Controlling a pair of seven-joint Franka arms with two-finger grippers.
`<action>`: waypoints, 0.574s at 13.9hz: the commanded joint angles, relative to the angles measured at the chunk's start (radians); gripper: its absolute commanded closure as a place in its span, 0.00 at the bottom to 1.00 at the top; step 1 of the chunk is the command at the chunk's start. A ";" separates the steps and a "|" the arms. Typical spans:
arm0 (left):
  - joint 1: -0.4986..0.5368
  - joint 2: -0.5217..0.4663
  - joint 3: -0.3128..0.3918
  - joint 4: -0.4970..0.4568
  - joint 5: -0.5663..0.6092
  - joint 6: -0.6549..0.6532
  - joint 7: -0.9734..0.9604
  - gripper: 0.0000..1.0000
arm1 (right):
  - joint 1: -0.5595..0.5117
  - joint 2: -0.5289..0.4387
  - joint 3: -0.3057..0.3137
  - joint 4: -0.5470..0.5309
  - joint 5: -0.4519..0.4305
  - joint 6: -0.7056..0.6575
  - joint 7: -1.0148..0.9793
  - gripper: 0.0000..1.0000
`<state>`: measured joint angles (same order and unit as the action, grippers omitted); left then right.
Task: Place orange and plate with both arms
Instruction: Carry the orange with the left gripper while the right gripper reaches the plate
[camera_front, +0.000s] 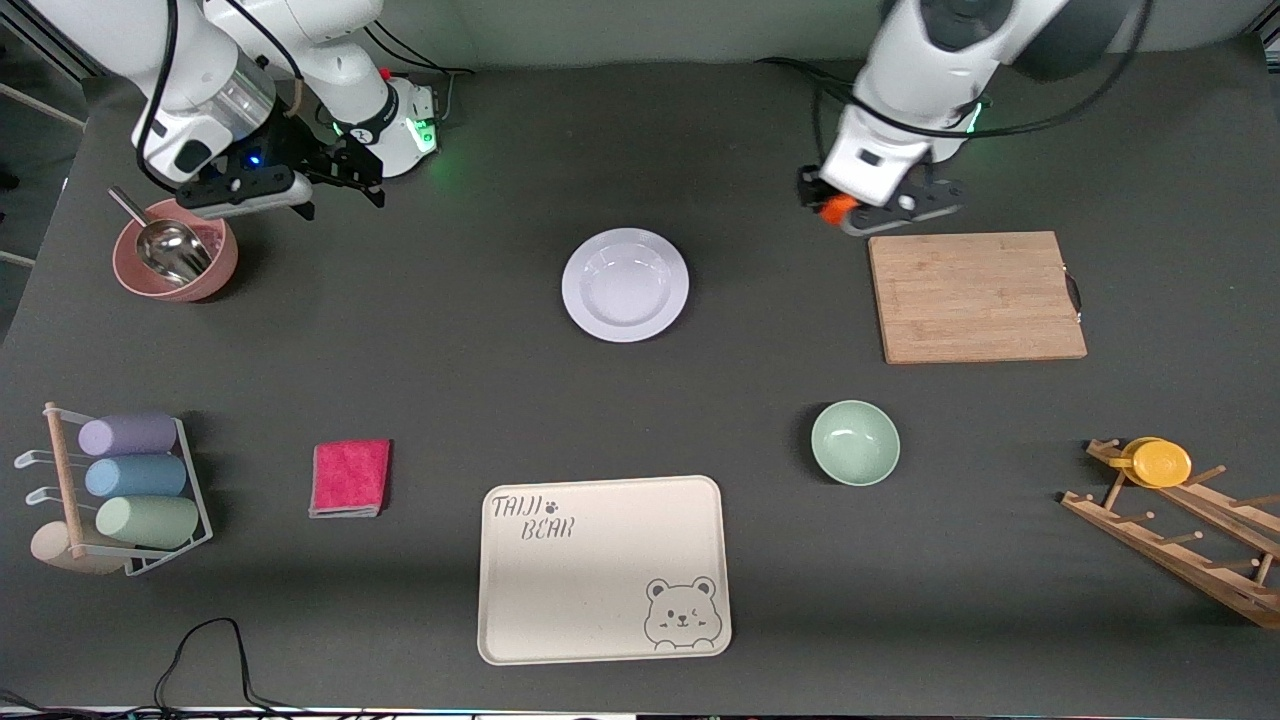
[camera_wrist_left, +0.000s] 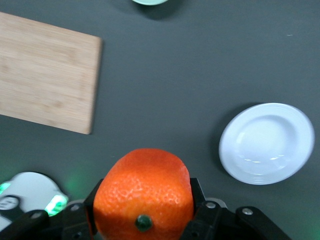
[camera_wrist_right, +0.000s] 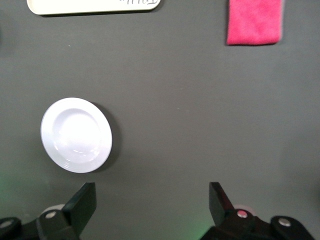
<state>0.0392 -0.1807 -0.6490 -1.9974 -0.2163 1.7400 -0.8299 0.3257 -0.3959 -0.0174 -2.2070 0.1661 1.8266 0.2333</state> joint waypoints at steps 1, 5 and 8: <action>-0.001 0.108 -0.113 0.052 0.003 0.126 -0.177 0.78 | 0.007 -0.011 -0.042 -0.107 0.140 0.098 -0.101 0.00; -0.083 0.252 -0.176 0.046 0.105 0.318 -0.340 0.78 | 0.006 0.035 -0.087 -0.275 0.416 0.253 -0.372 0.00; -0.200 0.439 -0.173 0.051 0.341 0.439 -0.550 0.78 | 0.003 0.150 -0.107 -0.355 0.723 0.312 -0.659 0.00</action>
<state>-0.0843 0.1188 -0.8298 -1.9853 -0.0004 2.1226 -1.2461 0.3246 -0.3208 -0.1114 -2.5255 0.7240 2.1012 -0.2549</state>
